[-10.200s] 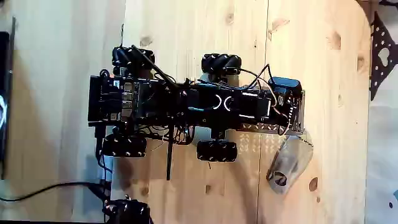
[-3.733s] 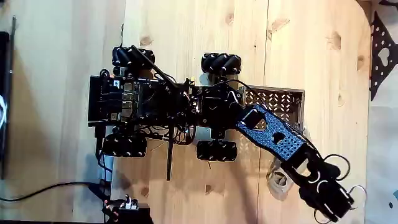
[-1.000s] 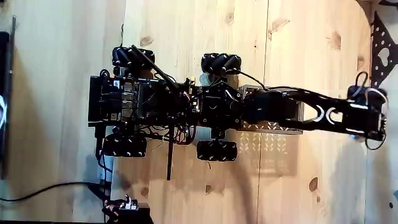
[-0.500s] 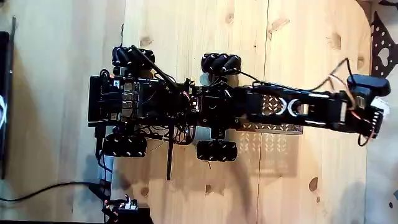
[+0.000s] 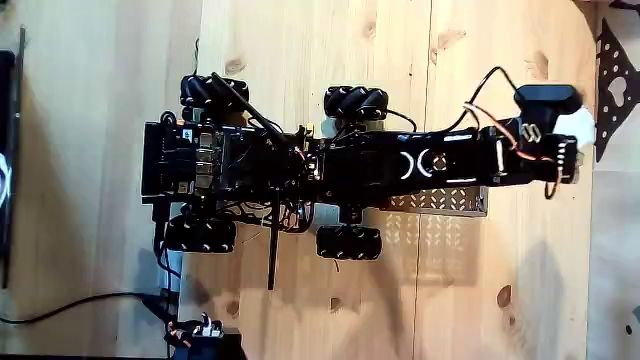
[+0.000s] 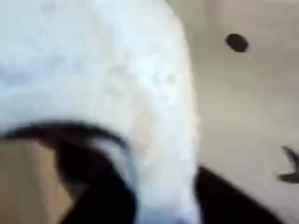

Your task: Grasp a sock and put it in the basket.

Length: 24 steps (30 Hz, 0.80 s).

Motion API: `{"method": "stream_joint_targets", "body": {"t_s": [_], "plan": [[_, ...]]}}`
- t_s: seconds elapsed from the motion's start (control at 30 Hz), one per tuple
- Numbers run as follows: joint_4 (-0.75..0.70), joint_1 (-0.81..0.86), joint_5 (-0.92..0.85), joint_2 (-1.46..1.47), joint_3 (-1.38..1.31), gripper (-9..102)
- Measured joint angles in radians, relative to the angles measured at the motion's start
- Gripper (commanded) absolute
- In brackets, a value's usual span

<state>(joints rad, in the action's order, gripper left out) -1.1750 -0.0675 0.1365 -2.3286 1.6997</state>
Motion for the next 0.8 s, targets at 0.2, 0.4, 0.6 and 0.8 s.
{"method": "stream_joint_targets", "body": {"t_s": [0.2,0.4,0.6,0.8], "plan": [[-0.021,-0.032,-0.08,-0.19,0.209,0],[-0.245,-0.041,-0.118,-0.259,0.232,0],[-0.357,0.006,-0.126,-0.357,0.238,0],[-0.436,0.078,-0.133,-0.374,0.247,0]]}}
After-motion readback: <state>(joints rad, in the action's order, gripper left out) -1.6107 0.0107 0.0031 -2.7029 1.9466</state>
